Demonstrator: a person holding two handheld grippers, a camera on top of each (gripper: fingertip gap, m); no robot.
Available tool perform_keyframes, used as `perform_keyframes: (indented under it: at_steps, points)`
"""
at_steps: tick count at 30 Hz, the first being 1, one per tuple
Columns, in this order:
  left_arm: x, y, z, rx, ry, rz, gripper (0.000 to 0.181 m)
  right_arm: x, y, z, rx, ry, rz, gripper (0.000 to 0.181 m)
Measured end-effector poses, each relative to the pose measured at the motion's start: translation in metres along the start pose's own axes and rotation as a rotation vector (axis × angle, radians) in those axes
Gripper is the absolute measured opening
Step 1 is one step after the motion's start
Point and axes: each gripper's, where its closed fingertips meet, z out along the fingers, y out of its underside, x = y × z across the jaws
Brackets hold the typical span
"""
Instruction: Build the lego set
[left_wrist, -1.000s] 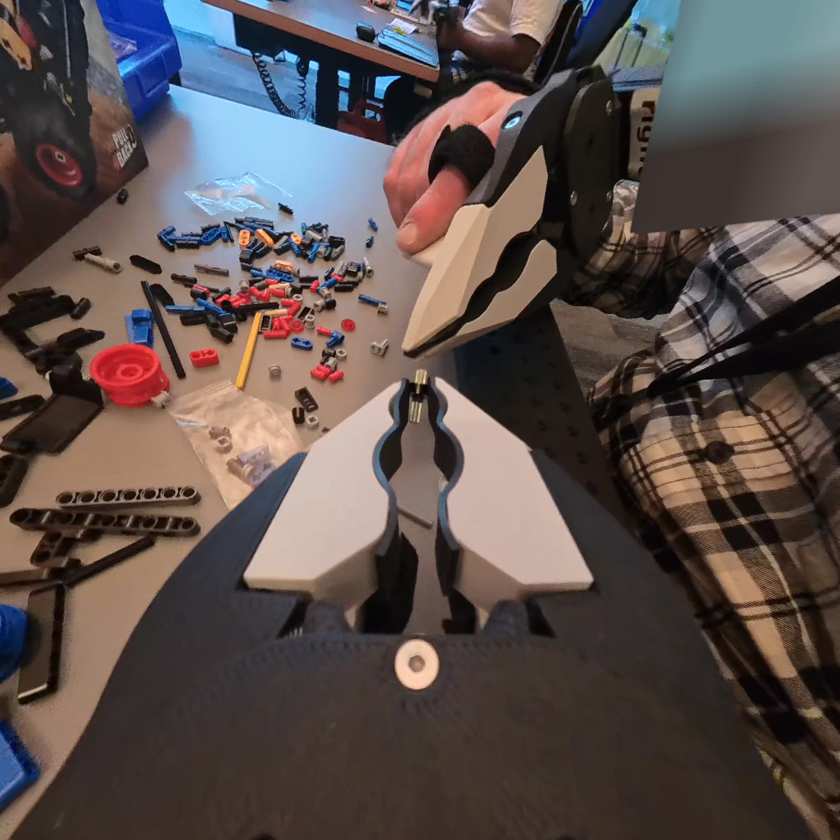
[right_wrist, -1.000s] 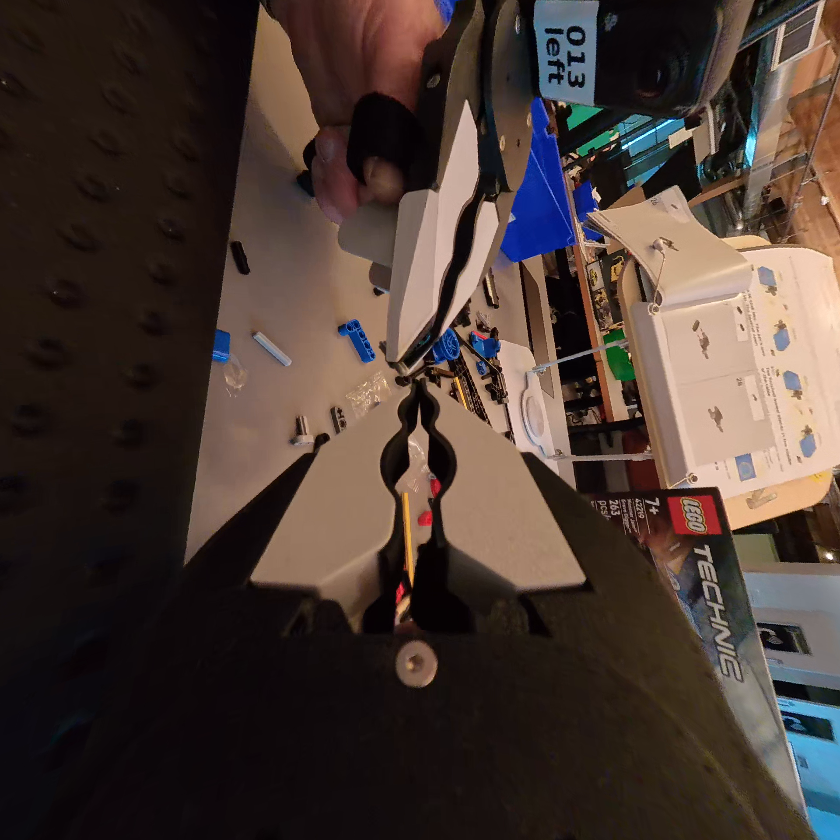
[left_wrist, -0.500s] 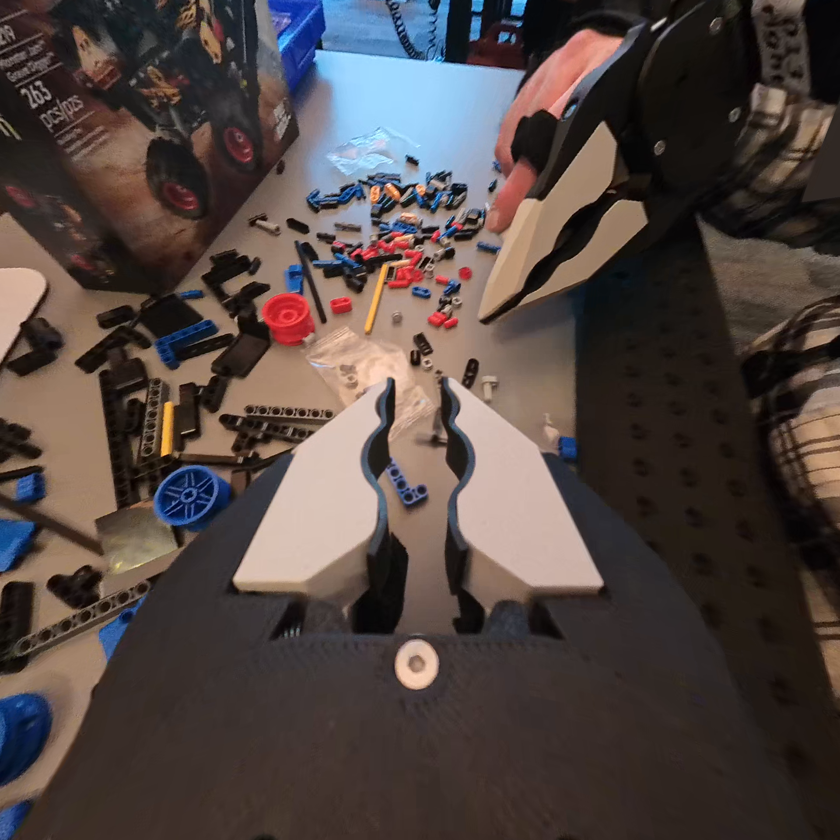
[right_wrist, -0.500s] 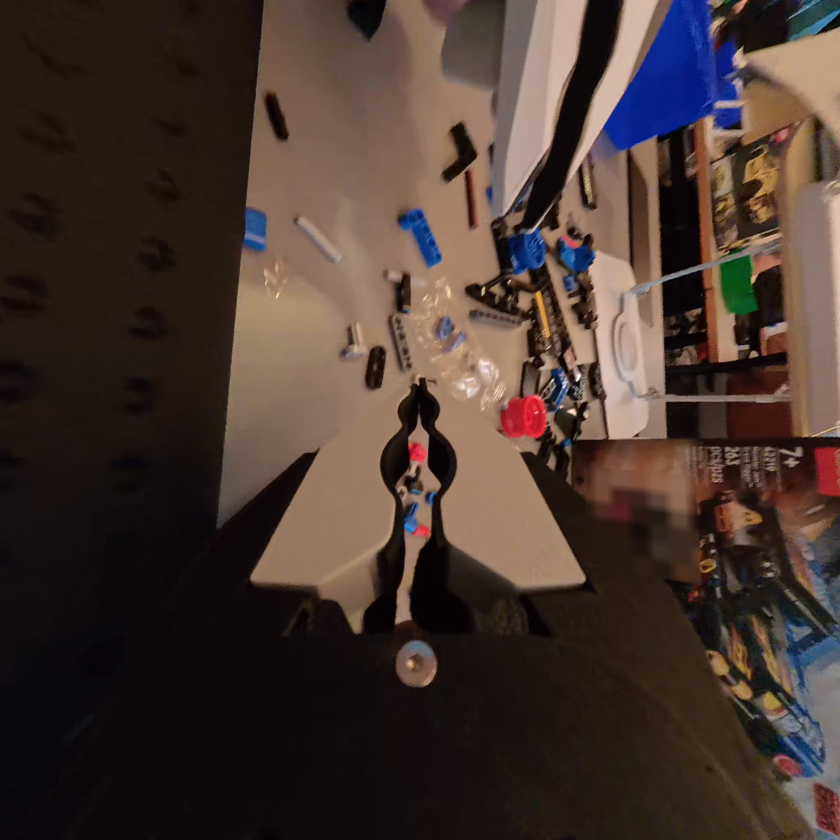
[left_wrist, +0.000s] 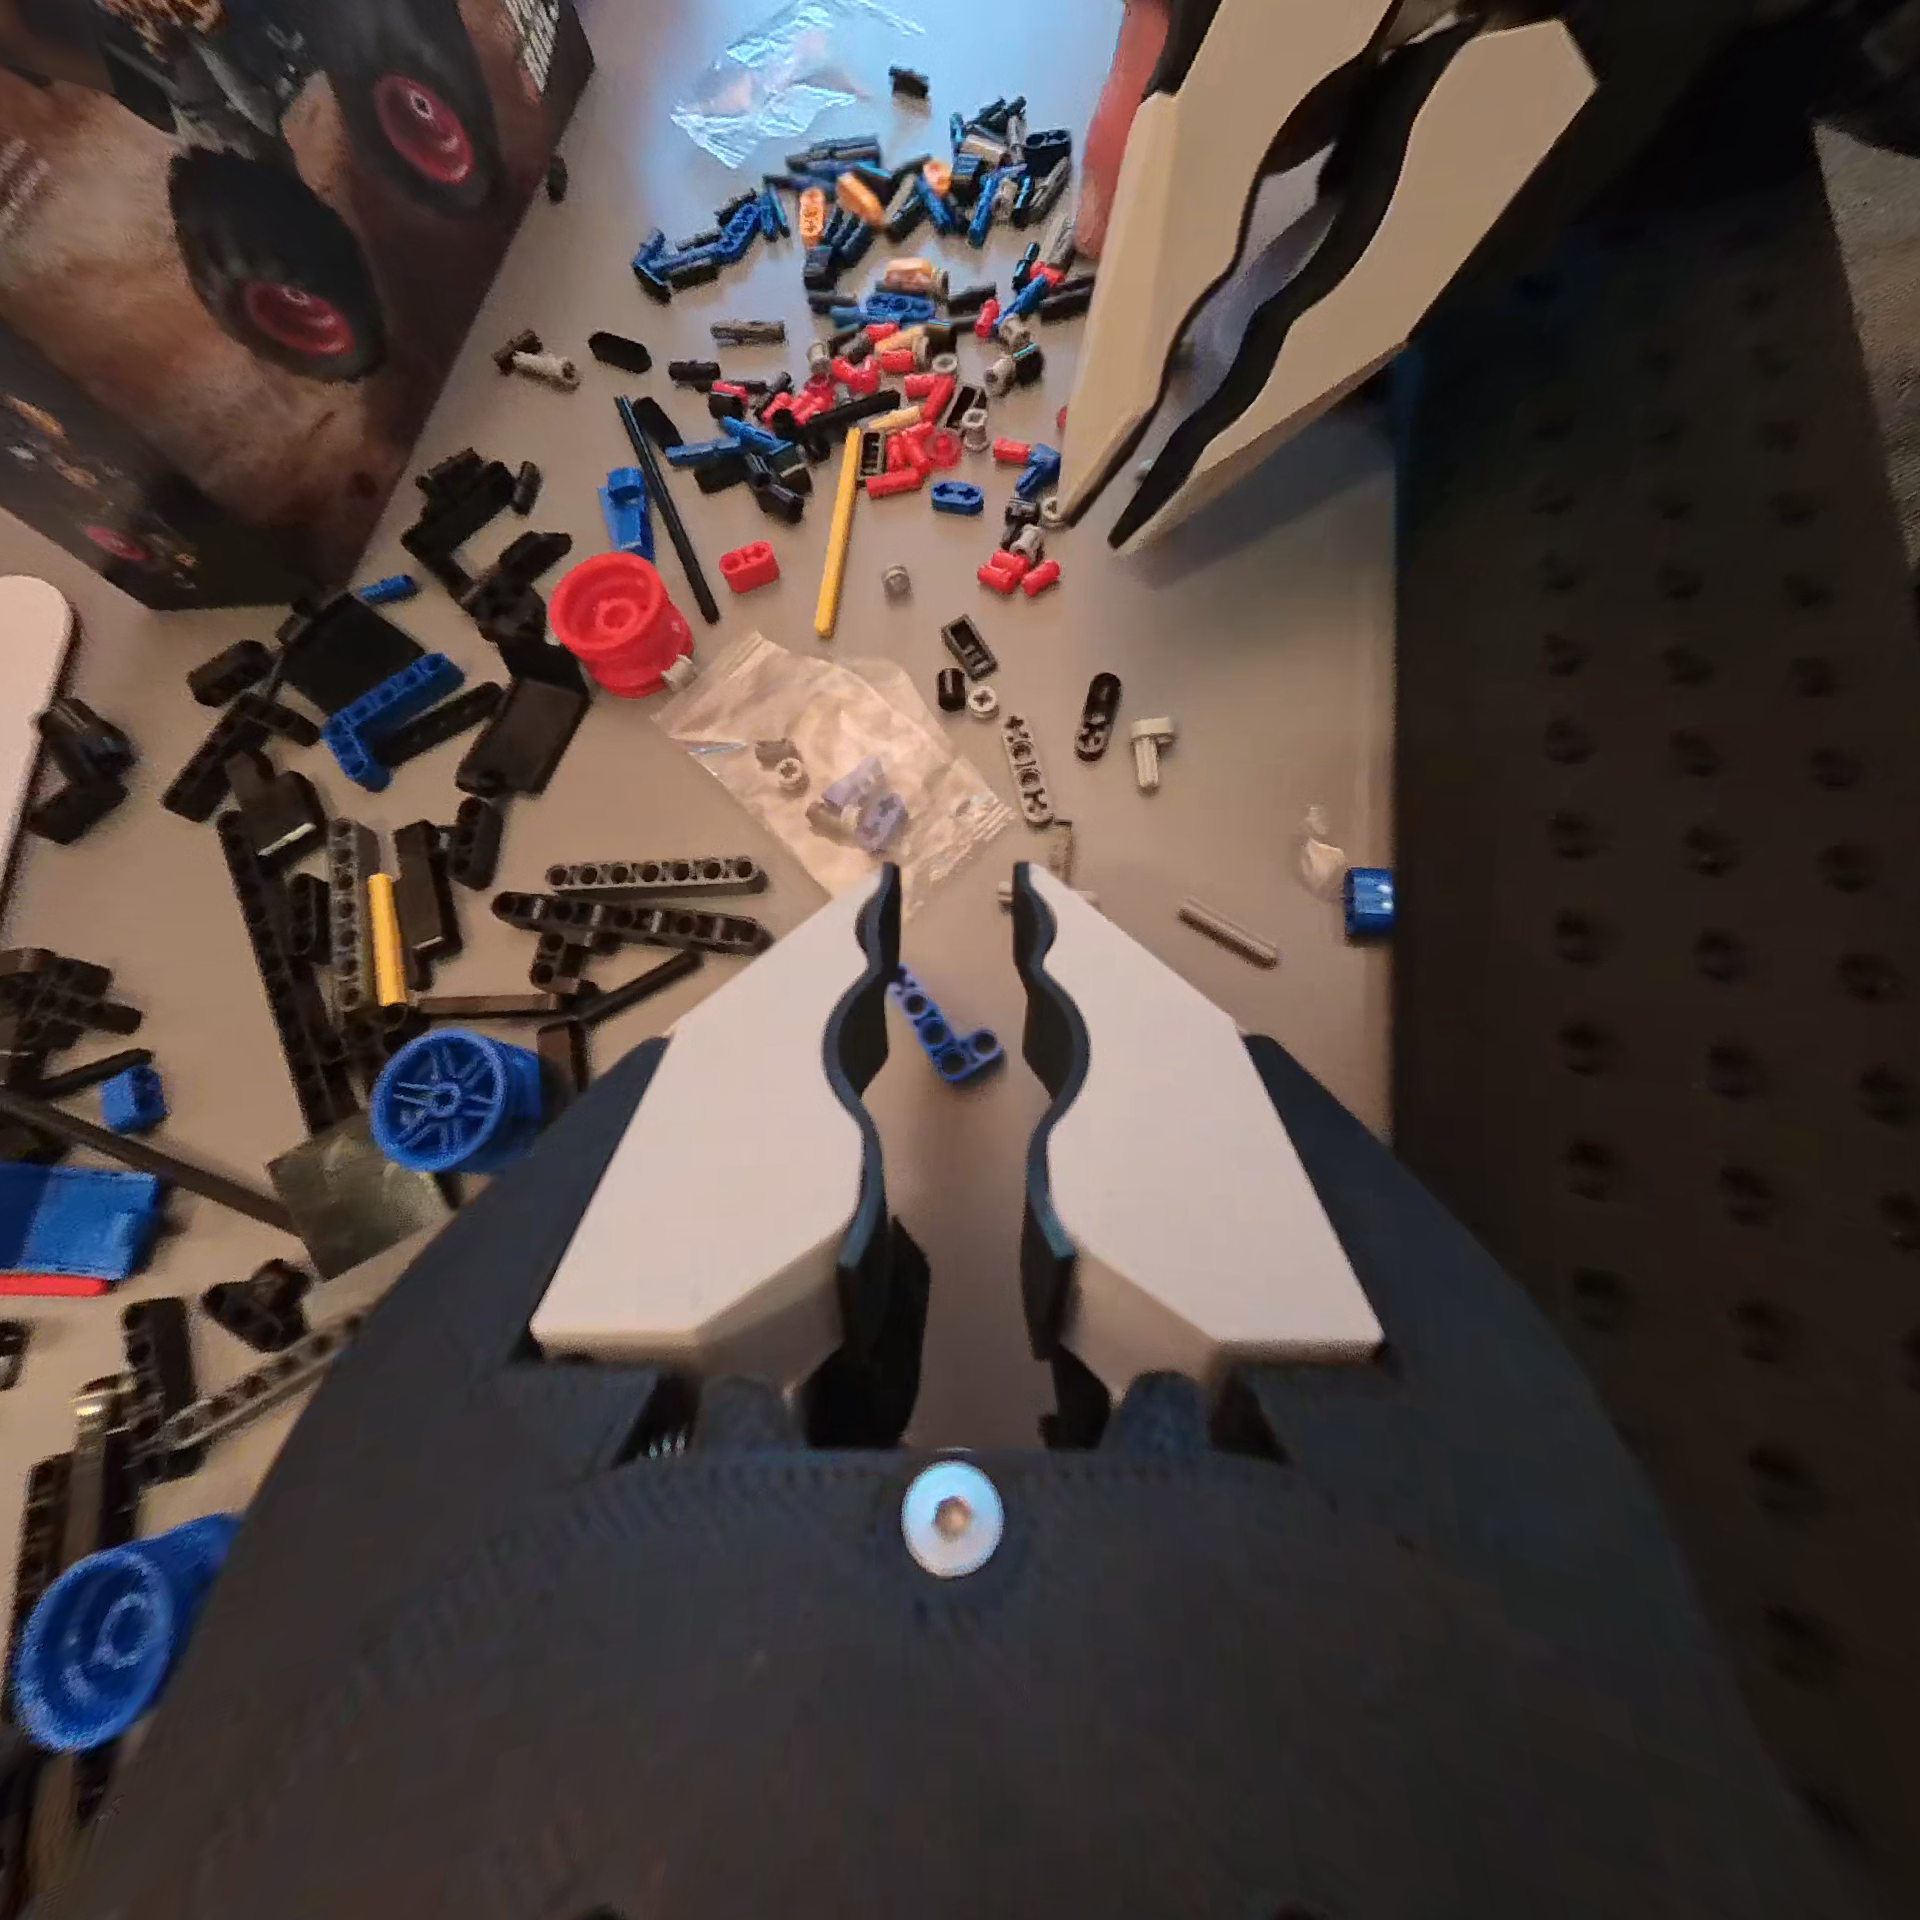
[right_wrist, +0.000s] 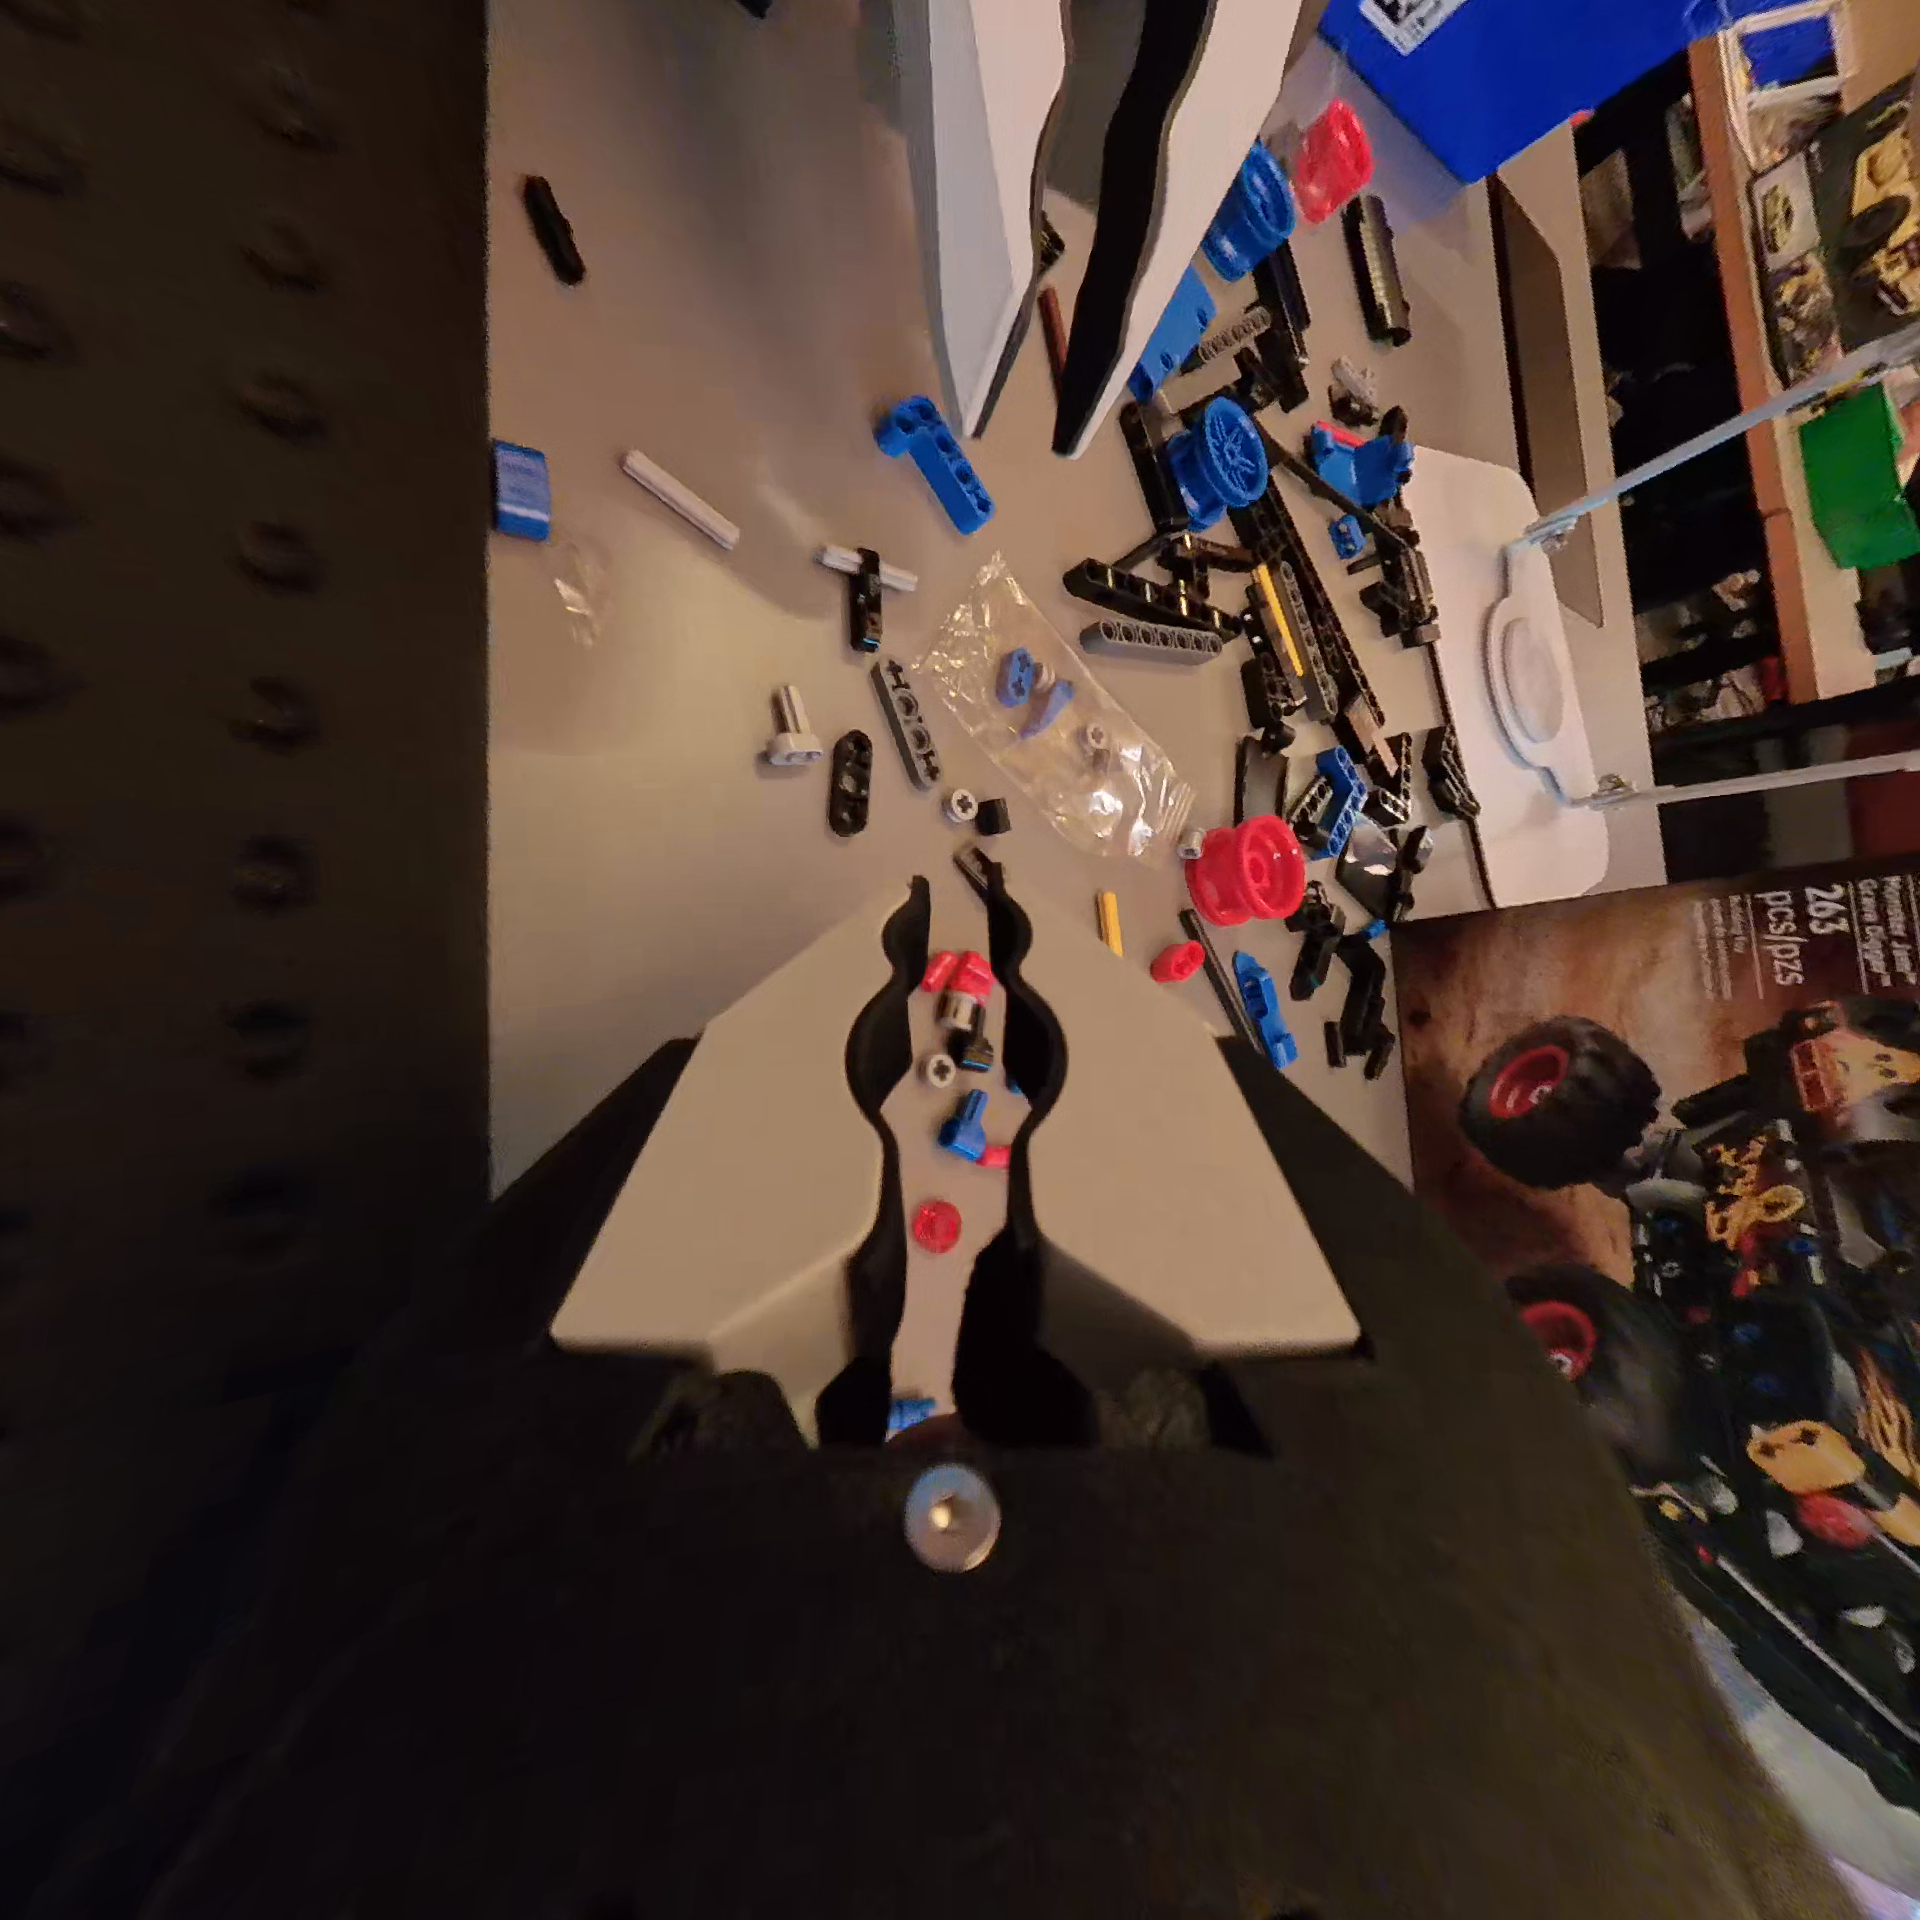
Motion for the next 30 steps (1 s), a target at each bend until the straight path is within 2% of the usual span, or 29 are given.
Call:
perform_keyframes:
  at_steps: [4,7,10,12,16,18,23,30]
  points:
    - [-0.028,-0.019,-0.008,-0.029,-0.104,0.064,0.019,0.011,-0.001,0.003,0.011,0.037,0.038,0.013]
    - [-0.068,-0.04,-0.009,-0.073,-0.219,0.122,0.021,0.016,-0.002,0.008,0.027,0.076,0.054,0.012]
    - [-0.11,-0.048,0.0,-0.139,-0.265,0.116,0.026,0.017,-0.001,0.008,0.029,0.094,0.047,0.013]
    - [-0.142,-0.048,0.009,-0.201,-0.311,0.171,0.026,0.017,-0.002,0.005,0.05,0.11,0.048,0.012]
    - [-0.178,-0.046,0.038,-0.282,-0.293,0.276,0.029,0.018,0.0,0.001,0.062,0.137,0.032,0.013]
    - [-0.189,-0.047,0.053,-0.274,-0.263,0.296,0.028,0.02,-0.001,-0.001,0.08,0.152,0.026,0.012]
    - [-0.208,-0.036,0.082,-0.249,-0.158,0.195,0.026,0.02,-0.005,-0.002,0.101,0.165,0.002,0.01]
    - [-0.223,-0.032,0.098,-0.221,-0.054,0.143,0.021,0.023,-0.003,-0.002,0.111,0.171,0.025,0.01]
